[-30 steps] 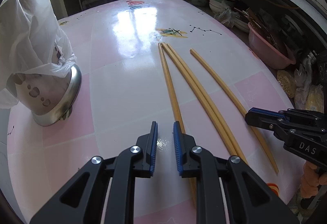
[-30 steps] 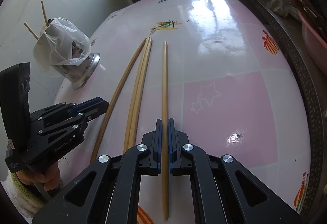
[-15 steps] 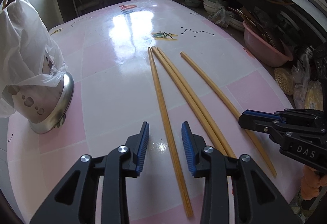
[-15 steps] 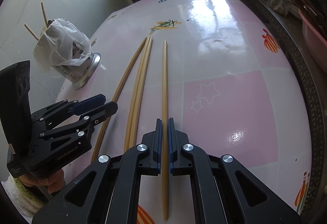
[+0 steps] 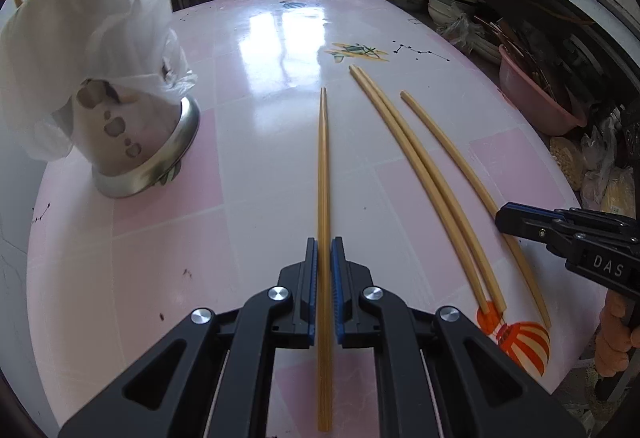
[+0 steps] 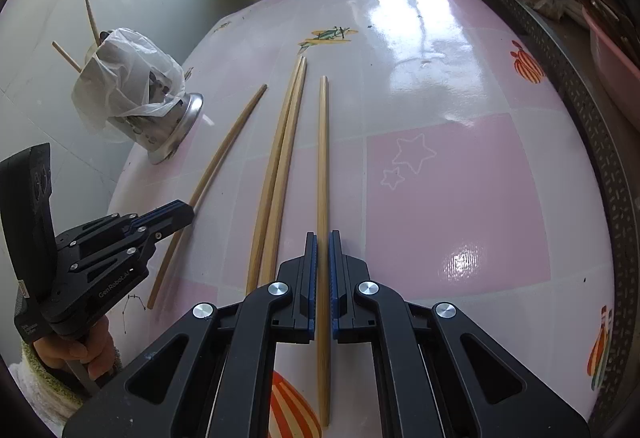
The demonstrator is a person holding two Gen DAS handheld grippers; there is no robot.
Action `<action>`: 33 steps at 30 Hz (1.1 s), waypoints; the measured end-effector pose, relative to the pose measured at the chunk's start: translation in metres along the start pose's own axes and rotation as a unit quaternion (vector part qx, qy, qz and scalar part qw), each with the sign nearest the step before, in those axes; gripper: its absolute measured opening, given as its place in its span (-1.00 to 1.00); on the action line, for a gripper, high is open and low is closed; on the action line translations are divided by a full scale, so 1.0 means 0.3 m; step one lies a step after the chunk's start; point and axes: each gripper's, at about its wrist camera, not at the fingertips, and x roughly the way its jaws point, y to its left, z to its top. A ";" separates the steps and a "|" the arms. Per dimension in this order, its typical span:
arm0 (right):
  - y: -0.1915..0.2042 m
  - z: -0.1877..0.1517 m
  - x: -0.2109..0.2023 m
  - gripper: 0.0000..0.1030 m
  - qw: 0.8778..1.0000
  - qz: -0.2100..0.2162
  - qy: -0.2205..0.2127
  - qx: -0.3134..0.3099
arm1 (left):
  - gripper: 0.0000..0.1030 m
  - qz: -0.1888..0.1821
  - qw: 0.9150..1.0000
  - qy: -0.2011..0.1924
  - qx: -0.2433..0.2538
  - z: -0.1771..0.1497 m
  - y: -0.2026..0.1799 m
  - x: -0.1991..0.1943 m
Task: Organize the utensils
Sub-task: 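Close left tool on a chopstick while right tool lowers onto another chopstick, then lift the chopstick with left tool while right tool closes on its chopstick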
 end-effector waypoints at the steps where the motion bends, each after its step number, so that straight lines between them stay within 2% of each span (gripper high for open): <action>1: 0.005 -0.007 -0.003 -0.93 1.000 -0.001 0.002 -0.002 | -0.88 -0.001 1.000 0.004 -0.006 -0.017 0.014 -0.013; 6: 0.025 -0.041 -0.012 -0.93 1.000 -0.004 0.010 -0.013 | -0.87 -0.012 0.998 0.036 -0.040 -0.097 0.075 -0.052; 10: 0.028 -0.044 -0.010 -0.93 1.000 -0.002 0.012 -0.014 | -0.87 -0.021 0.998 0.046 -0.037 -0.117 0.091 -0.078; 14: 0.034 -0.040 -0.006 -0.93 1.000 -0.003 0.013 -0.016 | -0.61 -0.024 0.999 0.022 -0.028 -0.073 0.093 -0.107; 15: 0.037 -0.037 -0.003 -0.93 1.000 -0.003 0.013 -0.017 | -0.60 -0.025 0.999 0.017 -0.024 -0.055 0.089 -0.107; 19: 0.037 -0.040 -0.002 -0.93 1.000 -0.001 0.011 -0.016 | -0.60 -0.028 0.999 0.022 -0.011 0.018 0.077 -0.061; 26: 0.029 -0.040 -0.004 -0.92 1.000 0.002 0.011 -0.014 | -0.60 -0.001 0.999 0.040 0.004 0.101 0.074 0.062; 30: 0.029 -0.039 -0.003 -0.92 1.000 0.002 0.011 -0.014 | -0.60 0.013 0.999 0.030 0.007 0.119 0.074 0.076; 33: 0.027 -0.039 -0.004 -0.92 1.000 0.002 0.010 -0.014 | -0.73 0.026 0.999 0.024 0.010 0.120 0.072 0.079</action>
